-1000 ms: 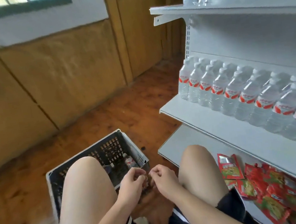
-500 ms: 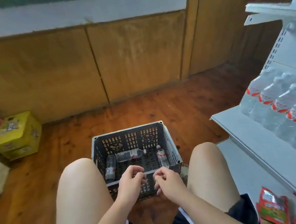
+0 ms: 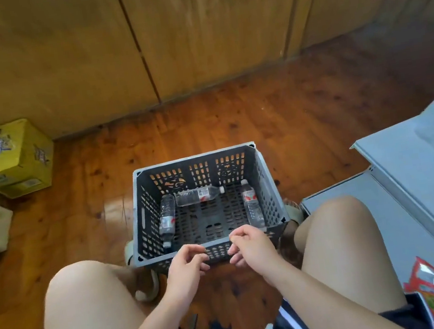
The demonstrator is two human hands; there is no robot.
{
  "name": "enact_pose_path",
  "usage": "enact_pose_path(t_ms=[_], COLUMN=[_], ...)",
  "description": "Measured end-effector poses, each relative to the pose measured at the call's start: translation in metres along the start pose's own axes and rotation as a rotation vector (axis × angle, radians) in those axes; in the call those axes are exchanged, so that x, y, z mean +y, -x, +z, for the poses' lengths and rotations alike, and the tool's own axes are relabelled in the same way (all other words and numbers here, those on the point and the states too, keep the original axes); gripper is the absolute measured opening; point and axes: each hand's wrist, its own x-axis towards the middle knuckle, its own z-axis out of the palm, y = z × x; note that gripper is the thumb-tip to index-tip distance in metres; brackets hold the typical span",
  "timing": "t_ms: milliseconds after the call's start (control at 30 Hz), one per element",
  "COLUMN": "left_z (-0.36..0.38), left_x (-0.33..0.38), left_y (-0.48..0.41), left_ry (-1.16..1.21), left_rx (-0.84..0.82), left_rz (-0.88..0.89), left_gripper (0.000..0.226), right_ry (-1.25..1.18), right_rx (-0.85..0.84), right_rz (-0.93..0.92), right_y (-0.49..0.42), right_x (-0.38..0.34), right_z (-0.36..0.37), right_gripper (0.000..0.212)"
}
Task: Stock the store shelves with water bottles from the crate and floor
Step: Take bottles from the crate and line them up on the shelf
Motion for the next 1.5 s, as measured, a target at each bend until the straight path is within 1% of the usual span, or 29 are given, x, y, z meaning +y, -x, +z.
enact_pose_path(t_ms=[167,367,433,500,567,700,767,800,900,933,1000,1100,1133,1200,1267,1367,1500], left_z=[-0.011,-0.018,-0.016,-0.013,-0.012,-0.009,-0.007,-0.005,0.006,0.011,0.018,0.02,0.019,0.012,0.003,-0.01,-0.031], left_x=[0.002,-0.004,-0.008,-0.013,-0.015,-0.02,-0.026,-0.028,-0.037,-0.041,-0.048,-0.049,-0.045,-0.037,-0.025,0.001,0.035], left_y=[-0.068,-0.17,-0.209,-0.249,-0.29,-0.362,-0.391,-0.403,-0.43,-0.436,-0.444,-0.444,-0.439,-0.426,-0.403,-0.359,-0.282], left_ry=[0.005,0.032,-0.002,-0.099,-0.185,-0.241,-0.277,-0.286,-0.305,-0.297,-0.234,-0.072,-0.026,0.035,0.062,0.072,0.112], left_rx=[-0.004,0.018,0.019,-0.003,-0.015,0.007,-0.003,-0.013,-0.026,-0.022,0.001,0.032,0.036,0.033,0.019,0.022,0.097], left_rz=[-0.063,-0.206,-0.247,-0.263,-0.266,-0.31,-0.324,-0.333,-0.361,-0.364,-0.362,-0.413,-0.446,-0.522,-0.557,-0.473,-0.353], left_gripper=[0.018,0.017,0.015,0.016,0.024,0.046,0.05,0.052,0.058,0.06,0.063,0.067,0.066,0.06,0.054,0.057,0.049], right_ry=[0.018,0.062,0.1,0.134,0.179,0.249,0.259,0.261,0.267,0.231,0.124,-0.009,-0.029,0.022,0.127,0.172,0.046], right_rx=[-0.016,0.012,0.018,0.032,0.048,0.036,0.057,0.077,0.102,0.104,0.111,0.151,0.152,0.142,0.11,0.075,0.066], right_rz=[0.063,0.239,0.283,0.325,0.358,0.406,0.44,0.448,0.423,0.42,0.414,0.447,0.465,0.45,0.399,0.351,0.262], right_y=[-0.068,-0.176,-0.216,-0.258,-0.302,-0.385,-0.423,-0.441,-0.485,-0.495,-0.502,-0.493,-0.483,-0.455,-0.419,-0.358,-0.274], right_x=[-0.015,-0.007,-0.001,0.006,0.015,0.044,0.053,0.058,0.075,0.08,0.079,0.068,0.062,0.051,0.041,0.021,-0.018], right_z=[0.016,0.025,0.027,0.029,0.031,0.035,0.039,0.041,0.05,0.053,0.061,0.061,0.058,0.048,0.036,0.022,0.01], right_gripper=[0.013,0.013,0.014,0.015,0.017,0.018,0.016,0.021,0.046,0.049,0.043,0.015,0.012,0.013,0.017,0.014,0.022])
